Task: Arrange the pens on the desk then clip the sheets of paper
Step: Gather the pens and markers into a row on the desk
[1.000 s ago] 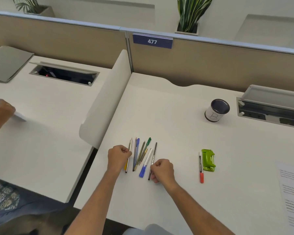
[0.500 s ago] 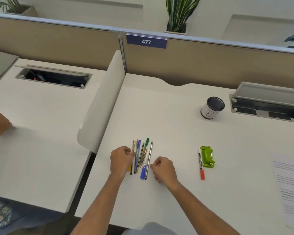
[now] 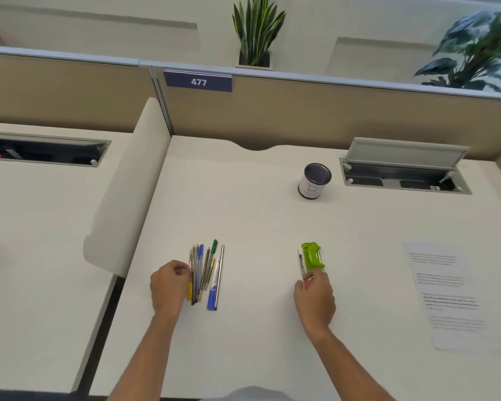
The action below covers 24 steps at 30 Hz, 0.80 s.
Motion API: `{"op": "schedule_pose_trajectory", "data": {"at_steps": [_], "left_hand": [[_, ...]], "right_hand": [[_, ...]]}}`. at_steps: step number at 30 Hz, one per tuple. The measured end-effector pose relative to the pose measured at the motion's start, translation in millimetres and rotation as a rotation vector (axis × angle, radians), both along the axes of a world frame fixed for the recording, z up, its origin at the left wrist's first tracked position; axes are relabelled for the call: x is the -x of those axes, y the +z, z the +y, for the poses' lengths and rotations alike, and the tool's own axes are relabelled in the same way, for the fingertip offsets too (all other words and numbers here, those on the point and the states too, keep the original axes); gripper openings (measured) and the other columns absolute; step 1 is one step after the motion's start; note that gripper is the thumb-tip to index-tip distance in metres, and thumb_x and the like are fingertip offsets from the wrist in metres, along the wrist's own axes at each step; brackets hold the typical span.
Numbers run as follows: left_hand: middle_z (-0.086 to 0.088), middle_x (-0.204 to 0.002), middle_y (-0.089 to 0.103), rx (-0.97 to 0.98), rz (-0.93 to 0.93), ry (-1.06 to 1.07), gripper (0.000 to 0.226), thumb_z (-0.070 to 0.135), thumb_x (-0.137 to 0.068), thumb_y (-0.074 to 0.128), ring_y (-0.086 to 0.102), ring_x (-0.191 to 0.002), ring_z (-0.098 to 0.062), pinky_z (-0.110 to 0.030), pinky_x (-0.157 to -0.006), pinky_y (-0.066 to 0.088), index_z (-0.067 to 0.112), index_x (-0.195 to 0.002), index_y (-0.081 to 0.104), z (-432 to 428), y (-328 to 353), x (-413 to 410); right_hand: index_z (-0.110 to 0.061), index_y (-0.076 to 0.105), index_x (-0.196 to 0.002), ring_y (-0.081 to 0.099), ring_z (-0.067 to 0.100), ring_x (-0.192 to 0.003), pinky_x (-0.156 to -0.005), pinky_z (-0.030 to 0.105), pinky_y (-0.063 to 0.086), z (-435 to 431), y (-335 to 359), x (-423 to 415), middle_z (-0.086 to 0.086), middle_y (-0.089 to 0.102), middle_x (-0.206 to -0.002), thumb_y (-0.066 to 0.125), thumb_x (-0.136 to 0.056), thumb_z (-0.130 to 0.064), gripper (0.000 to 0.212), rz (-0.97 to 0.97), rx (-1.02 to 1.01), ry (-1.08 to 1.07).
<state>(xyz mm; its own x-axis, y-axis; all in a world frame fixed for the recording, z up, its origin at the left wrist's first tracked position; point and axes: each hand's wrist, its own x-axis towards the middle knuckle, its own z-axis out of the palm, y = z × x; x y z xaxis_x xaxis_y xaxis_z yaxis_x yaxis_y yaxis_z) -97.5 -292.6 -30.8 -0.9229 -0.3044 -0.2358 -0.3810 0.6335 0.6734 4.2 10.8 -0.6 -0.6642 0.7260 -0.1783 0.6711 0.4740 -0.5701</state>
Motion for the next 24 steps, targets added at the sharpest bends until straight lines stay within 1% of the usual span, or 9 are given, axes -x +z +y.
{"op": "schedule_pose_trajectory", "data": {"at_steps": [1, 3, 5, 8, 12, 15, 18, 22, 24], "left_hand": [[0.001, -0.085, 0.077, 0.017, 0.005, 0.007, 0.005, 0.016, -0.096, 0.080, 0.072, -0.077, -0.017, -0.024, -0.061, 0.055, 0.014, -0.100, 0.083, 1, 1, -1], [0.003, -0.088, 0.077, 0.057, 0.011, 0.019, 0.006, 0.018, -0.096, 0.079, 0.071, -0.080, -0.017, -0.023, -0.061, 0.050, 0.017, -0.101, 0.082, 4, 5, -3], [0.002, -0.093, 0.077, 0.095, 0.027, 0.015, 0.007, 0.020, -0.097, 0.077, 0.071, -0.084, -0.019, -0.028, -0.064, 0.054, 0.019, -0.103, 0.080, 7, 7, -6], [0.000, -0.100, 0.078, 0.122, 0.067, 0.009, 0.008, 0.020, -0.097, 0.077, 0.072, -0.091, -0.023, -0.037, -0.070, 0.060, 0.020, -0.105, 0.078, 11, 9, -9], [0.002, -0.103, 0.074, 0.158, 0.144, -0.037, 0.011, 0.019, -0.098, 0.076, 0.068, -0.095, -0.022, -0.039, -0.070, 0.059, 0.020, -0.109, 0.077, 19, 12, -15], [0.000, -0.106, 0.071, 0.168, 0.193, -0.051, 0.015, 0.019, -0.098, 0.076, 0.067, -0.094, -0.024, -0.040, -0.069, 0.060, 0.018, -0.114, 0.075, 26, 15, -18], [-0.002, -0.110, 0.070, 0.160, 0.174, -0.027, 0.019, 0.020, -0.099, 0.075, 0.067, -0.099, -0.025, -0.041, -0.071, 0.059, 0.017, -0.118, 0.074, 27, 14, -21], [-0.002, -0.114, 0.071, 0.134, 0.131, -0.002, 0.022, 0.019, -0.097, 0.077, 0.067, -0.102, -0.024, -0.035, -0.072, 0.052, 0.017, -0.119, 0.074, 18, 9, -22], [0.000, -0.113, 0.071, 0.116, 0.115, 0.010, 0.021, 0.019, -0.097, 0.077, 0.068, -0.101, -0.023, -0.034, -0.073, 0.051, 0.018, -0.118, 0.074, 13, 7, -23]], "right_hand": [[-0.021, 0.060, -0.099, 0.065, 0.027, -0.077, -0.068, 0.034, 0.046, 5, 0, -1, -0.002, 0.066, -0.096, 0.074, -0.092, -0.020, 0.015, -0.025, -0.032, 0.013], [-0.018, 0.061, -0.098, 0.069, 0.030, -0.078, -0.067, 0.035, 0.049, 14, -2, -1, -0.001, 0.066, -0.095, 0.076, -0.094, -0.027, 0.017, -0.072, -0.086, 0.055], [-0.017, 0.062, -0.093, 0.070, 0.030, -0.078, -0.067, 0.036, 0.053, 18, -4, -2, -0.001, 0.068, -0.089, 0.076, -0.094, -0.032, 0.020, -0.104, -0.112, 0.091], [-0.017, 0.062, -0.087, 0.070, 0.030, -0.074, -0.068, 0.037, 0.056, 20, -7, -2, -0.002, 0.071, -0.081, 0.076, -0.094, -0.032, 0.021, -0.129, -0.130, 0.126], [-0.017, 0.065, -0.080, 0.069, 0.029, -0.069, -0.064, 0.037, 0.058, 16, -7, 0, -0.002, 0.071, -0.074, 0.078, -0.091, -0.027, 0.019, -0.108, -0.105, 0.131], [-0.021, 0.069, -0.078, 0.068, 0.025, -0.068, -0.062, 0.034, 0.056, 3, -2, 6, -0.008, 0.070, -0.070, 0.081, -0.089, -0.029, 0.018, -0.050, -0.020, 0.145], [-0.024, 0.073, -0.078, 0.070, 0.016, -0.069, -0.062, 0.030, 0.053, -26, 4, 17, -0.012, 0.072, -0.069, 0.083, -0.086, -0.035, 0.017, -0.021, 0.126, 0.161], [-0.024, 0.074, -0.073, 0.075, 0.010, -0.057, -0.063, 0.030, 0.064, -75, 8, 31, -0.009, 0.076, -0.061, 0.087, -0.087, -0.036, 0.022, -0.004, 0.416, 0.225], [-0.025, 0.074, -0.074, 0.077, 0.010, -0.055, -0.055, 0.026, 0.062, -95, 9, 37, -0.010, 0.077, -0.061, 0.089, -0.088, -0.033, 0.022, -0.002, 0.514, 0.269]]}}
